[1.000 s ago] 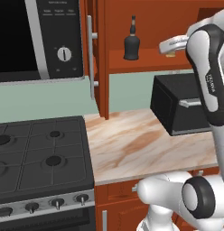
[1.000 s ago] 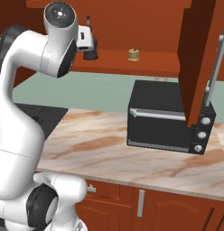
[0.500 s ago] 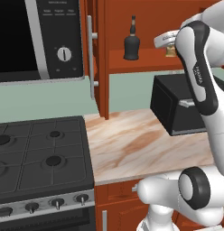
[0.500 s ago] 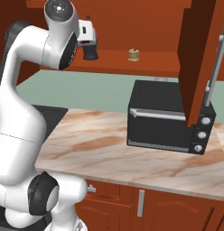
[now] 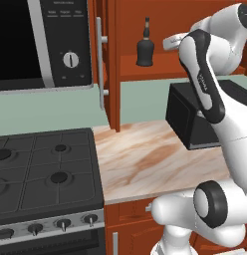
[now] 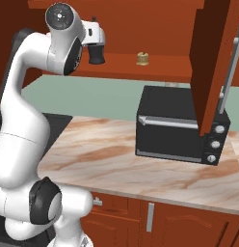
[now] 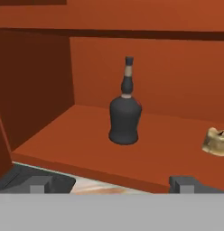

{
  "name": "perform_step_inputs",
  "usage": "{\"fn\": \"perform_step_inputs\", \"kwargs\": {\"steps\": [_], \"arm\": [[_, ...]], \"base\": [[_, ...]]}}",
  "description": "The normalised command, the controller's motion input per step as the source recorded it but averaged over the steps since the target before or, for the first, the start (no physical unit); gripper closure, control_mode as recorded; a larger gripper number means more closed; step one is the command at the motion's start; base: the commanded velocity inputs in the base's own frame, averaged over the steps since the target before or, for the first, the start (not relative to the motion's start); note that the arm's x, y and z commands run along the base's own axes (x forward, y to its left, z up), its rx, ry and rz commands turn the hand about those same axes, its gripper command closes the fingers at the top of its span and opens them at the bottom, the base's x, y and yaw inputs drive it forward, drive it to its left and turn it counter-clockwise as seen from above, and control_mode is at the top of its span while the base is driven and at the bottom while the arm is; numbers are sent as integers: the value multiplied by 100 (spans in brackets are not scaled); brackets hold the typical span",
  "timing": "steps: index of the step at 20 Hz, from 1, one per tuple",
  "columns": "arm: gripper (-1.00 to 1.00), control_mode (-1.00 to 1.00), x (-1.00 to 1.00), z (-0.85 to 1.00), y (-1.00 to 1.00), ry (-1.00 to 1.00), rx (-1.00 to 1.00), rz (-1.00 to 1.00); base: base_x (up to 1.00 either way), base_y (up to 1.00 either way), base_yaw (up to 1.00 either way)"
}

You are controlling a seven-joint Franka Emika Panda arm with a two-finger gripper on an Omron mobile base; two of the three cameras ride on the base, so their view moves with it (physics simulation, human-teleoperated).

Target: Get the candle and the liquor from the cabinet and move them to the dining counter.

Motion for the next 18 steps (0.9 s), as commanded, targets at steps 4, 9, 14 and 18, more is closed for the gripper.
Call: {"fn": "perform_step_inputs", "kwargs": {"steps": [4, 9, 14, 18], "arm": [[-100, -100, 23, 0, 0, -3, 0, -7], [-100, -100, 36, 0, 0, -9, 0, -11], [-100, -100, 27, 7, 2, 0, 6, -4], [-100, -100, 22, 4, 12, 0, 9, 0]], "base": [[0, 0, 0], [0, 0, 0], [0, 0, 0], [0, 0, 0]]}}
